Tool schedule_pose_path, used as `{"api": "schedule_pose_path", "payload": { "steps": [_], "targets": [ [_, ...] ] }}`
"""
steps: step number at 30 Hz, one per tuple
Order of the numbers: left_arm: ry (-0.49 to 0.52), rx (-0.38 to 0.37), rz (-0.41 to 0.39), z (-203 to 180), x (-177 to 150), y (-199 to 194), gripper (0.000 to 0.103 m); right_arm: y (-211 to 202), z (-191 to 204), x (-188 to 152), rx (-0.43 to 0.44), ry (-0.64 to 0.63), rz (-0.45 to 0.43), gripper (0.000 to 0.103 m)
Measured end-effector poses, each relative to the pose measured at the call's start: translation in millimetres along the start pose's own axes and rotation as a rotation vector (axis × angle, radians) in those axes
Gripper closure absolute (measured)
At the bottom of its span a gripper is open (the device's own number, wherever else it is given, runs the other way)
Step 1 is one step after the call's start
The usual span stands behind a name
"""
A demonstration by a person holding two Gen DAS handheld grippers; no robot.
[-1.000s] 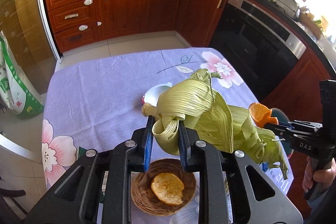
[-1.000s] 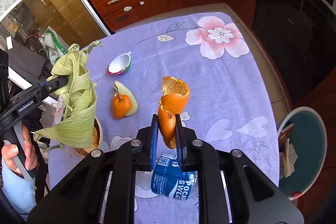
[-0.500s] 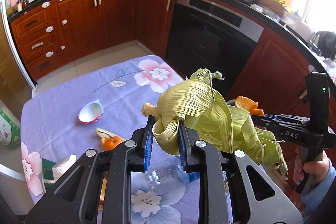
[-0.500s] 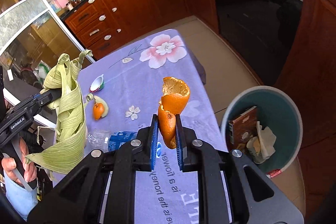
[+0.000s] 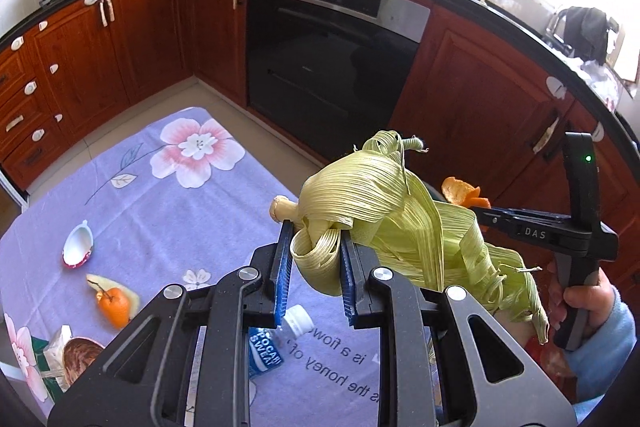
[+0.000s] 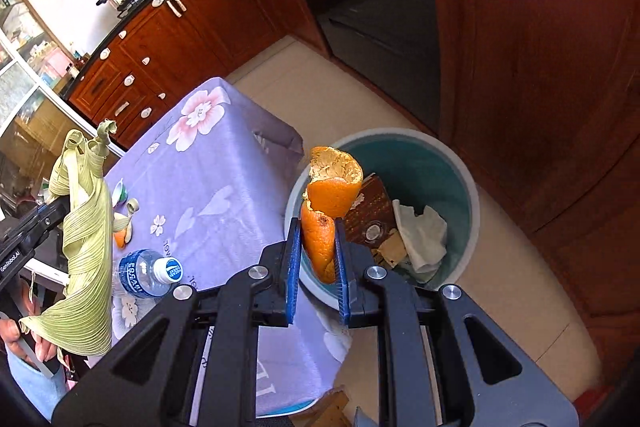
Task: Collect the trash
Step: 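Drop the orange peel into the bin with the right gripper while the left gripper carries the husks, then lower the corn husks into the teal bin and open the left gripper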
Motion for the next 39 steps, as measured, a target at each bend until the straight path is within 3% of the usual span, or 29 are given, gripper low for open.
{"api": "schedule_pose_path", "payload": {
  "steps": [6,9,10,11,13,17,22,31,35,37,39],
  "targets": [
    [0.067,-0.023,0.040,-32.9,4.1,25.7,0.081,14.8,-27.8,-4.3,-0.007,0.034,0.037,0.087],
    [0.091,-0.033,0.066,-47.5,4.3,42.2,0.081,23.7,-38.4,-4.7,-0.011,0.053,0.067,0.081],
    [0.096,-0.037,0.076,-52.9,4.8,48.1,0.081,25.7,-42.0,-3.9,-0.013,0.058,0.073,0.075],
    [0.101,-0.042,0.086,-57.1,4.8,53.7,0.081,26.4,-43.4,-2.3,-0.012,0.062,0.071,0.059],
    [0.112,-0.053,0.106,-64.9,4.7,65.2,0.081,25.3,-46.9,0.5,-0.008,0.070,0.053,0.037],
    [0.139,-0.065,0.143,-78.2,4.7,85.6,0.081,22.1,-51.8,6.9,-0.013,0.080,0.036,0.025],
    [0.161,-0.088,0.182,-94.1,5.8,110.3,0.081,15.2,-54.1,11.8,-0.037,0.076,0.022,0.018],
    [0.231,-0.124,0.226,-127.0,12.1,143.3,0.078,3.7,-60.4,17.9,-0.071,0.074,0.000,0.017],
    [0.246,-0.120,0.230,-129.8,18.4,150.2,0.064,1.2,-64.8,19.8,-0.083,0.088,-0.005,0.017],
    [0.257,-0.094,0.200,-129.9,19.5,145.2,0.048,1.2,-64.4,19.6,-0.088,0.093,-0.005,0.017],
    [0.259,-0.080,0.167,-130.0,20.4,139.7,0.039,2.1,-63.3,19.7,-0.089,0.094,-0.002,0.017]
  ]
}}
Point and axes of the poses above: each gripper's, at about its wrist camera, not at the fingertips, and y roughly the way its jaws point, z to its left, x to its top, the point moved 6 cm from there along y, roughly the way its jaws point, and after that the axes turned 14 degrees about z, right-handed, at the moved point
